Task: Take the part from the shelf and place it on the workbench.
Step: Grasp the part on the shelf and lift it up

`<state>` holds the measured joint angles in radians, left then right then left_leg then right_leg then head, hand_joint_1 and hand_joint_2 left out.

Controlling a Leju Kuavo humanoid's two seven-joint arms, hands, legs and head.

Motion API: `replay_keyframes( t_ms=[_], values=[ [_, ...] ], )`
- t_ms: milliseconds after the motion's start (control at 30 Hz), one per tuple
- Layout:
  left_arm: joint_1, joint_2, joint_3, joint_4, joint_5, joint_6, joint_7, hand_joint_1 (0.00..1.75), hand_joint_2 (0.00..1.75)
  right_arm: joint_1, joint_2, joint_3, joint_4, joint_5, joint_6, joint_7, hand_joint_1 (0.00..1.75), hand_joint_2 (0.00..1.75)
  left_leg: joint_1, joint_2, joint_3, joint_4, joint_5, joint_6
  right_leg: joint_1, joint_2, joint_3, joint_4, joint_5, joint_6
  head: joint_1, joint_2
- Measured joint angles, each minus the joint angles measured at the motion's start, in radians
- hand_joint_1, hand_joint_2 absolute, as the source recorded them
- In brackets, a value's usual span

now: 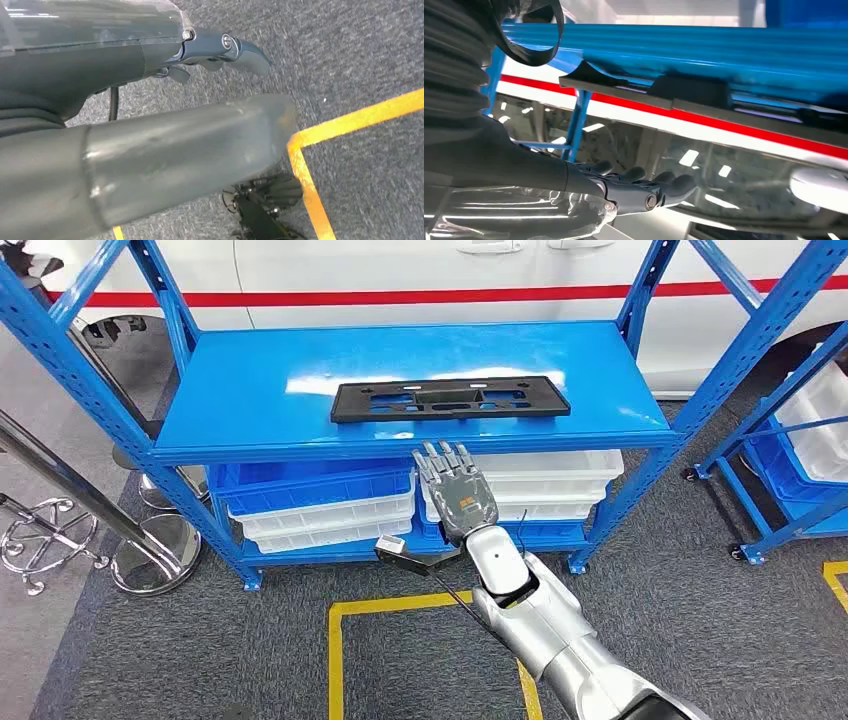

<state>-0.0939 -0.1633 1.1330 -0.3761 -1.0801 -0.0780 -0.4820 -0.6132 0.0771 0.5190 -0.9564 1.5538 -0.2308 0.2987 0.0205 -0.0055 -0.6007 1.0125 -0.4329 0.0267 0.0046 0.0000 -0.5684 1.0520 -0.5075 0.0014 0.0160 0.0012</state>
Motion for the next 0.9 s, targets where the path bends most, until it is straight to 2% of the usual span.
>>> replay_keyframes(
  t_ms=[67,133,167,200,233,267,300,333,367,433,500,533,567,633,667,700,733,800,833,867,900],
  values=[
    [-0.001,0.0,0.0,0.0,0.0,0.001,0.0,0.0,0.0,-0.002,-0.003,-0.009,0.005,0.0,0.0,0.004,0.0,1.75,0.0,0.0,0.004,-0.001,-0.003,0.005,-0.003,0.0,-0.038,0.067,-0.027,0.004,0.0,0.0],
    [0.0,0.0,0.0,-0.001,0.002,0.001,0.0,0.0,0.0,0.002,-0.01,-0.028,0.014,0.0,0.001,0.01,0.0,1.75,0.0,0.0,0.012,-0.002,-0.012,0.011,-0.009,0.001,-0.121,0.201,-0.07,0.012,0.0,0.0],
    [0.001,0.0,0.0,-0.001,0.003,0.002,0.0,0.0,0.0,0.006,-0.013,-0.036,0.018,0.0,0.002,0.012,0.0,1.75,0.0,0.0,0.017,-0.001,-0.017,0.011,-0.013,0.0,-0.156,0.245,-0.071,0.015,0.0,0.0],
    [0.003,0.0,0.0,-0.001,0.004,0.002,0.0,0.0,0.0,0.01,-0.016,-0.044,0.021,0.0,0.003,0.014,0.0,1.75,0.001,-0.001,0.023,-0.001,-0.022,0.01,-0.016,0.0,-0.173,0.253,-0.052,0.017,0.0,0.0],
    [0.005,-0.001,0.0,-0.001,0.004,0.002,0.0,0.0,0.0,0.012,-0.018,-0.049,0.023,0.0,0.004,0.016,0.0,1.75,0.001,-0.002,0.032,0.0,-0.029,0.008,-0.019,0.0,-0.17,0.222,-0.014,0.018,0.0,0.0],
    [0.006,-0.002,0.0,-0.001,0.004,0.002,0.0,0.0,0.0,0.013,-0.02,-0.053,0.024,0.0,0.005,0.019,0.0,1.75,0.001,-0.002,0.041,0.001,-0.037,0.005,-0.021,0.0,-0.148,0.157,0.037,0.017,0.0,0.0],
    [0.007,-0.002,0.0,-0.001,0.004,0.002,0.0,0.0,0.0,0.013,-0.022,-0.056,0.025,0.0,0.007,0.022,0.0,1.75,0.001,-0.002,0.049,0.002,-0.045,0.001,-0.02,0.0,-0.121,0.091,0.074,0.016,0.0,0.0],
    [0.006,-0.003,0.0,-0.002,0.004,0.002,0.0,0.0,0.0,0.012,-0.023,-0.059,0.025,0.0,0.01,0.025,0.0,1.75,0.0,-0.003,0.055,0.003,-0.052,-0.005,-0.018,0.0,-0.098,0.035,0.096,0.013,0.0,0.0],
    [0.005,-0.003,0.0,-0.003,0.004,0.002,0.0,0.0,0.0,0.013,-0.024,-0.061,0.026,0.0,0.014,0.028,0.0,1.75,-0.002,-0.003,0.059,0.002,-0.058,-0.011,-0.015,0.001,-0.083,0.0,0.103,0.01,0.0,0.0],
    [0.003,-0.003,0.0,-0.005,0.004,0.003,-0.001,0.0,0.0,0.016,-0.025,-0.066,0.026,0.0,0.023,0.031,0.0,1.75,-0.002,-0.002,0.064,-0.003,-0.064,-0.024,-0.009,0.003,-0.076,-0.015,0.09,0.001,0.0,0.0],
    [0.003,-0.003,0.0,-0.007,0.005,0.003,-0.001,0.0,0.0,0.021,-0.026,-0.073,0.024,0.0,0.028,0.034,0.0,1.75,0.0,0.0,0.069,0.0,-0.075,-0.035,-0.013,0.005,-0.065,-0.022,0.084,-0.012,0.0,0.0],
    [0.003,-0.003,0.0,-0.009,0.004,0.003,-0.001,0.0,0.0,0.022,-0.026,-0.076,0.023,0.0,0.029,0.035,0.0,1.75,0.001,0.001,0.061,0.023,-0.089,-0.039,-0.015,0.005,-0.056,-0.027,0.081,-0.018,0.0,0.0],
    [0.002,-0.004,0.0,-0.01,0.004,0.003,-0.001,0.0,0.0,0.023,-0.026,-0.078,0.021,0.0,0.029,0.037,0.0,1.75,0.002,0.002,0.041,0.069,-0.11,-0.041,-0.016,0.004,-0.047,-0.031,0.078,-0.025,0.0,0.0],
    [0.004,-0.004,0.0,-0.012,0.004,0.003,-0.001,0.0,0.0,0.028,-0.026,-0.08,0.02,0.0,0.029,0.041,0.0,1.75,0.002,0.002,-0.037,0.206,-0.158,-0.043,-0.011,0.003,-0.035,-0.032,0.067,-0.035,0.0,0.0],
    [0.006,-0.005,0.0,-0.012,0.004,0.003,-0.001,0.0,0.0,0.033,-0.026,-0.081,0.021,0.0,0.029,0.043,0.0,1.75,0.001,0.002,-0.075,0.261,-0.168,-0.043,-0.008,0.003,-0.03,-0.032,0.061,-0.038,0.0,0.0],
    [0.008,-0.005,0.0,-0.013,0.004,0.004,-0.001,0.0,0.0,0.037,-0.026,-0.083,0.021,0.0,0.029,0.044,0.0,1.75,0.001,0.002,-0.1,0.286,-0.159,-0.042,-0.005,0.004,-0.024,-0.031,0.055,-0.039,0.0,0.0],
    [0.009,-0.005,0.0,-0.014,0.004,0.004,-0.001,0.0,0.0,0.04,-0.026,-0.084,0.02,0.0,0.029,0.045,0.0,1.75,0.001,0.002,-0.106,0.272,-0.131,-0.039,-0.002,0.006,-0.016,-0.03,0.048,-0.04,0.0,0.0],
    [0.009,-0.005,0.0,-0.015,0.004,0.004,-0.001,0.0,0.0,0.043,-0.027,-0.086,0.019,0.0,0.022,0.048,0.0,1.75,-0.003,0.002,-0.069,0.152,-0.039,-0.026,0.002,0.007,0.004,-0.029,0.033,-0.039,0.0,0.0],
    [0.009,-0.005,0.0,-0.016,0.004,0.004,-0.001,0.0,0.0,0.043,-0.027,-0.089,0.018,0.0,0.015,0.051,0.0,1.75,-0.007,0.003,-0.046,0.093,-0.006,-0.018,0.005,0.007,0.012,-0.029,0.025,-0.037,0.0,0.0],
    [0.009,-0.005,0.0,-0.017,0.004,0.004,-0.001,0.0,0.0,0.044,-0.027,-0.093,0.016,0.0,0.005,0.056,0.0,1.75,-0.011,0.003,-0.026,0.047,0.011,-0.011,0.006,0.007,0.016,-0.029,0.02,-0.033,0.0,0.0],
    [0.008,-0.005,0.0,-0.018,0.004,0.004,0.0,0.0,0.0,0.046,-0.027,-0.097,0.013,0.0,-0.005,0.06,0.0,1.75,-0.015,0.003,-0.016,0.025,0.011,-0.006,0.005,0.007,0.017,-0.029,0.017,-0.029,0.0,0.0]
  ],
)
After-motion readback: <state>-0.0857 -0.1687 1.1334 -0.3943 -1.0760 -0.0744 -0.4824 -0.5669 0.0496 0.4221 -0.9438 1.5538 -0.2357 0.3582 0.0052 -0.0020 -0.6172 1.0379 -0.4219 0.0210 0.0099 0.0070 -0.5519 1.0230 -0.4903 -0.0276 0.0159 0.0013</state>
